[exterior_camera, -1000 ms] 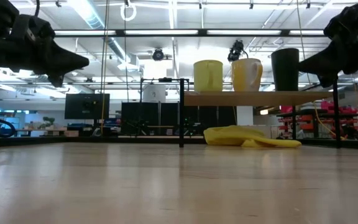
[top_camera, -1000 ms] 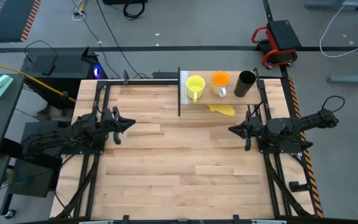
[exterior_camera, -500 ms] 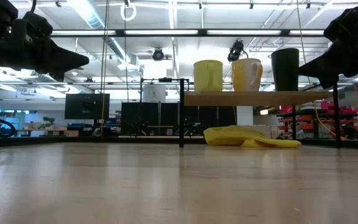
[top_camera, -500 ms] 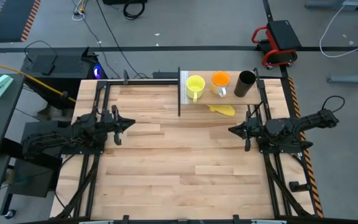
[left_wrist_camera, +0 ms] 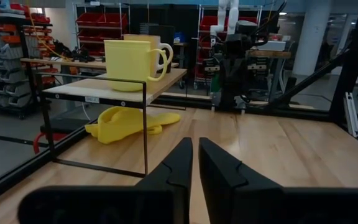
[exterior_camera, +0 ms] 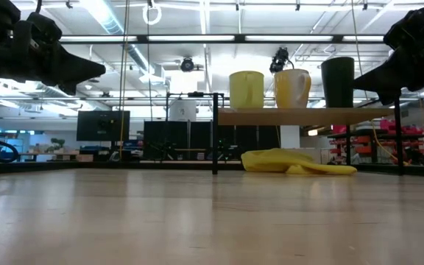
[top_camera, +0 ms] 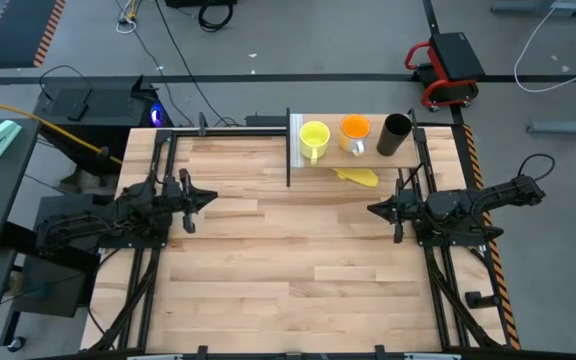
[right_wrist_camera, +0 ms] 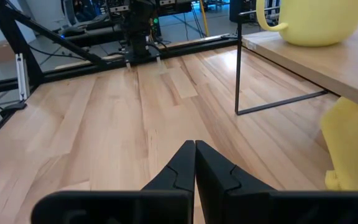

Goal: Stack small to large cups/mugs on shelf
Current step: Return to Home Position

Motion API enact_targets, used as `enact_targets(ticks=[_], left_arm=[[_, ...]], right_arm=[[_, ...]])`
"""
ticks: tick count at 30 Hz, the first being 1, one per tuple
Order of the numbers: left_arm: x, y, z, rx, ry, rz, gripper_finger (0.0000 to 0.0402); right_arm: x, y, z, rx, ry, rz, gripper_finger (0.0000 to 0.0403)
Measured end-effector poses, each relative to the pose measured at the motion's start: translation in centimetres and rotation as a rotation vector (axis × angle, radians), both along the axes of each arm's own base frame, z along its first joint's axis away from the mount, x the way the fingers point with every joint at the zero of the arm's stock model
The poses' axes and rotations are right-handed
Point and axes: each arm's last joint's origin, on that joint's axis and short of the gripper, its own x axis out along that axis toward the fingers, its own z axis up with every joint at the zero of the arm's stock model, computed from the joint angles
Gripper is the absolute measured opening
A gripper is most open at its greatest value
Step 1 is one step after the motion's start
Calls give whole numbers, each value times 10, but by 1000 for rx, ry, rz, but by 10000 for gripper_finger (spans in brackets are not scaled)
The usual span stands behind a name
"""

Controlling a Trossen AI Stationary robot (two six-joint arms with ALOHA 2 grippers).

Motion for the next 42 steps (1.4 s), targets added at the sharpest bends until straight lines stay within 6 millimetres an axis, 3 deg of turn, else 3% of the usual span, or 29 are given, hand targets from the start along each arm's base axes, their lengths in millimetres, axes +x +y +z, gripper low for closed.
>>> enact_targets(ticks=[42], left_arm=[[0, 0, 0, 0, -1, 0, 30]], right_arm=[[0, 0, 0, 0, 0, 1, 17]])
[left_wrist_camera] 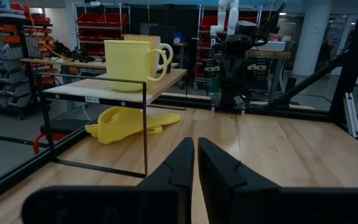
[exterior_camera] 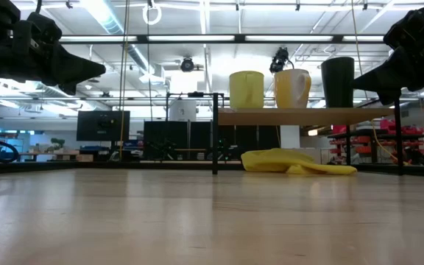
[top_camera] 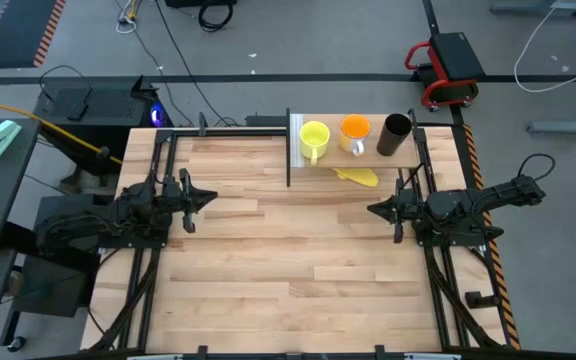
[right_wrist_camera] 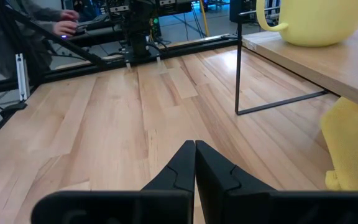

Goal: Stack small to large cups/mugs on shelf
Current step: Return to Home Position

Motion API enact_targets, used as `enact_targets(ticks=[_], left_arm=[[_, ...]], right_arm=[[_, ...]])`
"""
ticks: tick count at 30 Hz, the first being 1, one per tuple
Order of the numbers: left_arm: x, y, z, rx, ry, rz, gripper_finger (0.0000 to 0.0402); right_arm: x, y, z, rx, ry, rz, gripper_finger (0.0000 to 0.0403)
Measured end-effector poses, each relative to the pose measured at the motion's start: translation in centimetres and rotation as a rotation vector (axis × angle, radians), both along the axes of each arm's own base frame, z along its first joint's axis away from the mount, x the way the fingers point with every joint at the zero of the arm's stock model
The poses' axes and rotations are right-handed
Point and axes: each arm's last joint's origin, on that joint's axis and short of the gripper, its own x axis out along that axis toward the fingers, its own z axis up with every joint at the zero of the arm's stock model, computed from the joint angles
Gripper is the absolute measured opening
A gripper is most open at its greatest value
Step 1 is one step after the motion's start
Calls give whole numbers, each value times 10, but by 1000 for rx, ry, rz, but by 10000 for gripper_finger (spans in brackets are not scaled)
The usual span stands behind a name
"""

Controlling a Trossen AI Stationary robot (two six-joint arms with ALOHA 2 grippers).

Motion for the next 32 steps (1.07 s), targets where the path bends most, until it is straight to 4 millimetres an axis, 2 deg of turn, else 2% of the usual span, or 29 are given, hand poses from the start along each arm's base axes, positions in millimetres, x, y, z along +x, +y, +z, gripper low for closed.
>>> enact_targets(ticks=[32], left_arm=[[0, 0, 0, 0, 0, 0, 40]], right_arm=[[0, 0, 0, 0, 0, 0, 17]])
